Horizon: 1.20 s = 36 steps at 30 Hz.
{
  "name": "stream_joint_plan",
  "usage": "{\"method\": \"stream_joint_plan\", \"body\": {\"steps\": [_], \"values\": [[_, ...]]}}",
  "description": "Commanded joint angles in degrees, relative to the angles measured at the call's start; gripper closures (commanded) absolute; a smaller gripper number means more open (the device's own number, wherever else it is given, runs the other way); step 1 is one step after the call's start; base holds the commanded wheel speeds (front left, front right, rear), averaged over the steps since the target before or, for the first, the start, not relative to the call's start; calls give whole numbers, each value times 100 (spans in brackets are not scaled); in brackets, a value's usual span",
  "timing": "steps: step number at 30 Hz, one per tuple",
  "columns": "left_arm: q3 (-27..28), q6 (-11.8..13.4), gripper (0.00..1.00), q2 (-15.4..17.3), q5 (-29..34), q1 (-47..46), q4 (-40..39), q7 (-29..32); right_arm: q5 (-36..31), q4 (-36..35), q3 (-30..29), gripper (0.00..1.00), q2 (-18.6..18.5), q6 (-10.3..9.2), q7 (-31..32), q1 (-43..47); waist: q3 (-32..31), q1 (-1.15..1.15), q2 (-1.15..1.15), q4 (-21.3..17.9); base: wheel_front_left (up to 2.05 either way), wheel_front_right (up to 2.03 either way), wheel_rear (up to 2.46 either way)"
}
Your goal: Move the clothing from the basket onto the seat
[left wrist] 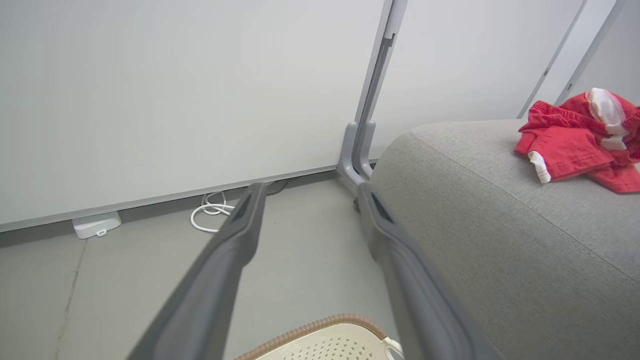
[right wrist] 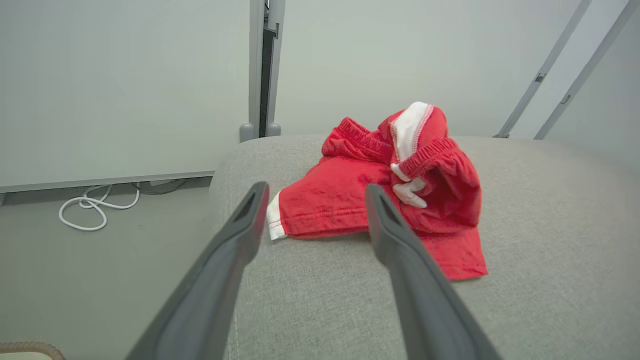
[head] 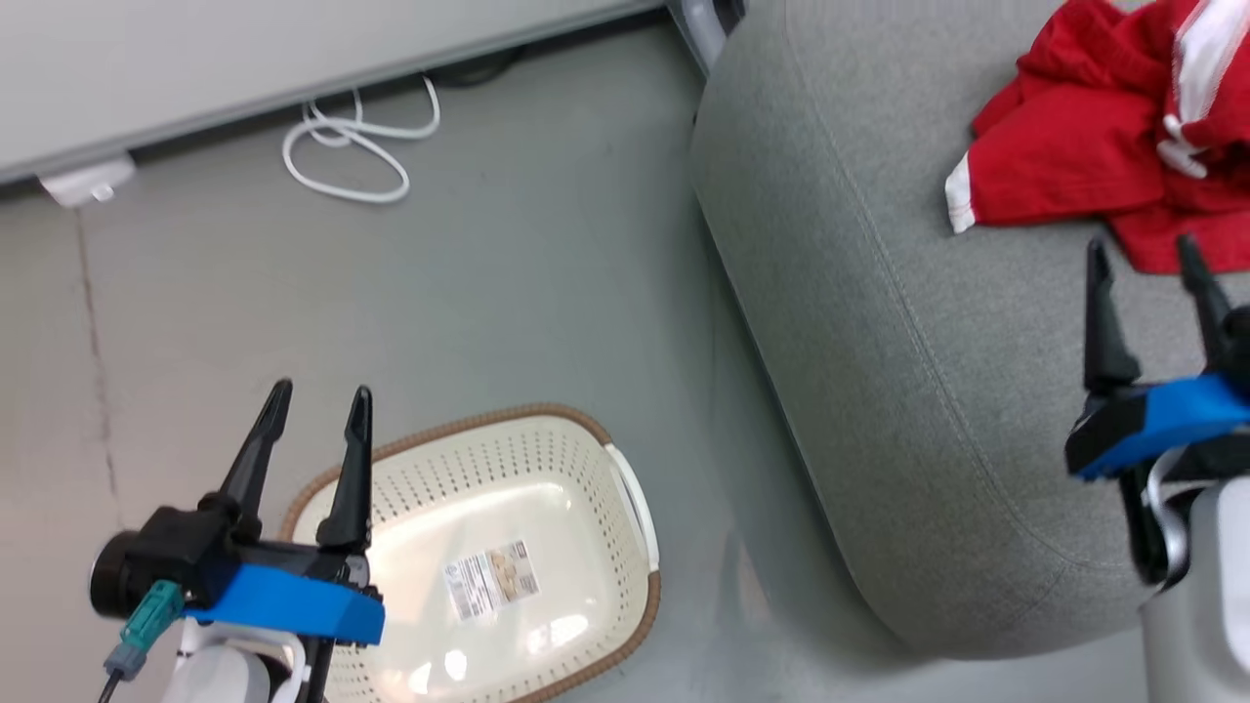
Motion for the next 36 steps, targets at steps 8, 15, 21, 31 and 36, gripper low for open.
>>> {"method": "stream_joint_plan", "body": {"steps": [8, 15, 21, 31, 36], "values": [[531, -47, 0, -468, 113, 404, 328, -26, 8, -807, 403, 0, 289, 1, -6, 1239, -988, 2, 0, 427, 0, 0, 0], [804, -39, 0, -722, 238, 672, 454, -25, 95, -1233, 520, 0, 439, 1, 69, 2072, -1399, 2, 0, 850, 0, 0, 0], [935, -41, 0, -766, 230, 906, 474, -25, 196, -1316, 642, 0, 492, 1, 92, 2467, -1645, 2, 0, 1120, 0, 0, 0], [995, -42, 0, -772, 203, 1096, 524, -23, 461, -1222, 886, 0, 496, 1, 57, 2729, -1885, 2, 0, 1525, 0, 0, 0], [975, -42, 0, -726, 194, 1134, 575, -22, 459, -1175, 975, 0, 496, 1, 50, 2727, -1923, 2, 0, 1617, 0, 0, 0]]}}
